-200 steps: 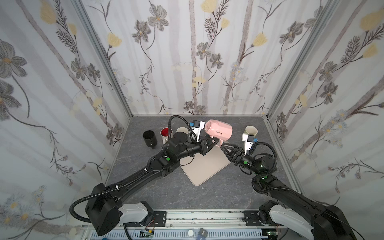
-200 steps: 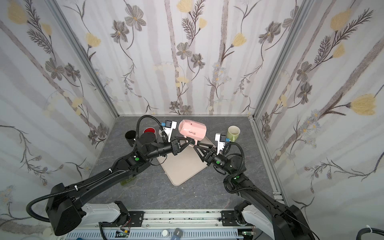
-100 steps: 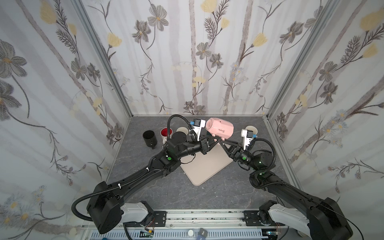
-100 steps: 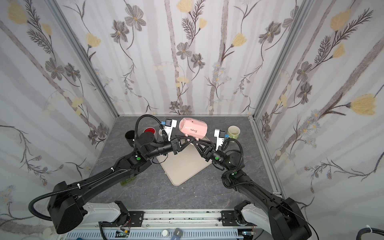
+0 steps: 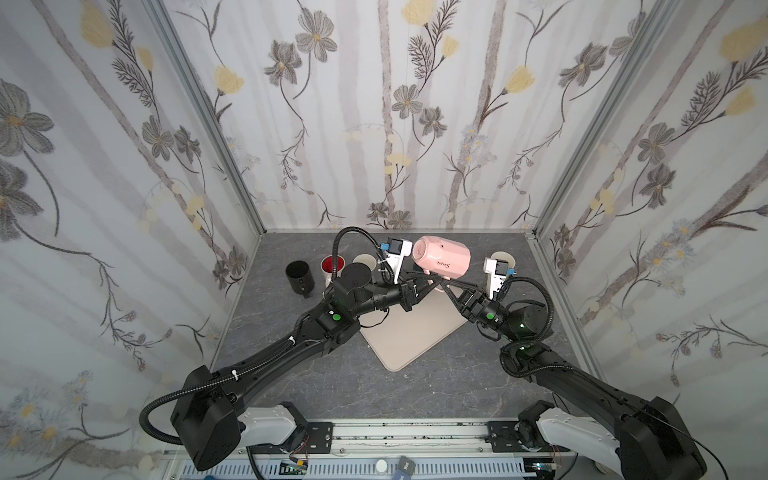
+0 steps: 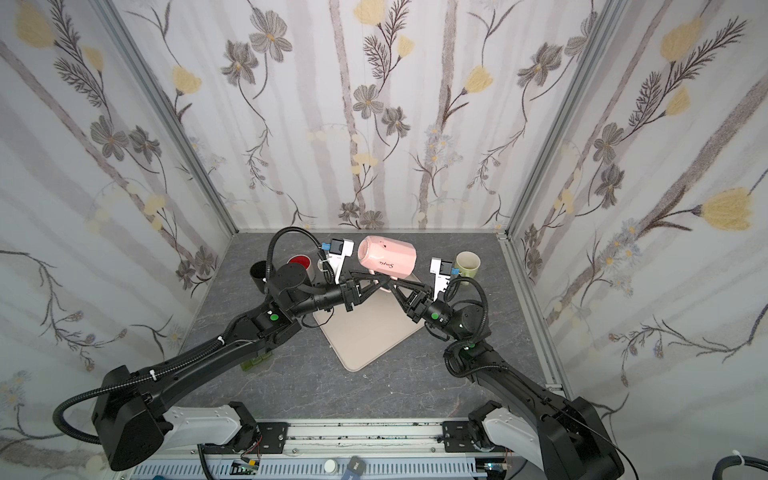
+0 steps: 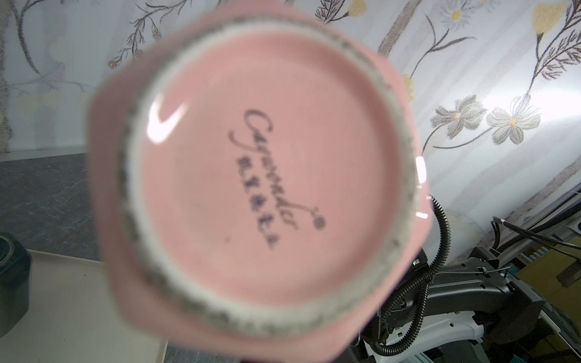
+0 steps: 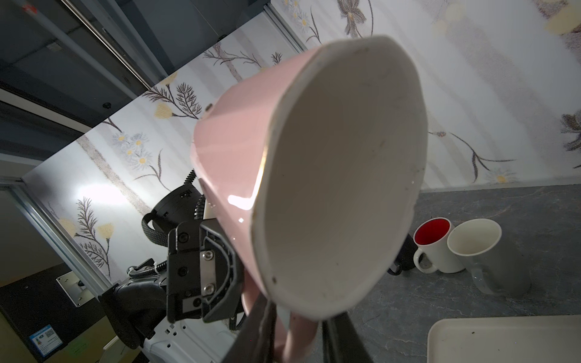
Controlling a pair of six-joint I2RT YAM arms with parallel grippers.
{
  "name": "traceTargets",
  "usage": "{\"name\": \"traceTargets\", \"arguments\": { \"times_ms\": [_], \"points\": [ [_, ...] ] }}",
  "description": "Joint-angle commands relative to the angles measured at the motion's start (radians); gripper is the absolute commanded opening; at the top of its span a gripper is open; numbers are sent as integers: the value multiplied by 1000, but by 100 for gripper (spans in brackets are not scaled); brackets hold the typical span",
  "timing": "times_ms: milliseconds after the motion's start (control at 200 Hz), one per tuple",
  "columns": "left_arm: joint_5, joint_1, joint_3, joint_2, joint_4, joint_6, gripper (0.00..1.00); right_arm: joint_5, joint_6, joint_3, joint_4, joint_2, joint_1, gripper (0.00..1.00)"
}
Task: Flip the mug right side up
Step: 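Bring the right gripper to the pink mug's rim while the left holds it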
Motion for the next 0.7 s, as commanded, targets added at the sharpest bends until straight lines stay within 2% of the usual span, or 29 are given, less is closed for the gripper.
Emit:
{"name": "traceTargets", "arguments": {
  "times_ms": [0,280,365,699],
  "points": [
    [-1,-2,11,-2,-62,30,0,-66,-44,2,95,-20,3,24],
    [17,6,46,37,-115,50,0,-107,-123,14,12,-84,4,28],
    [32,5,55,53,-121,49,0,-116,-150,28,-27,-101,4,34],
    [56,6,62,90,-131,44,0,-100,-183,26,-25,-144,4,33]
  ]
}}
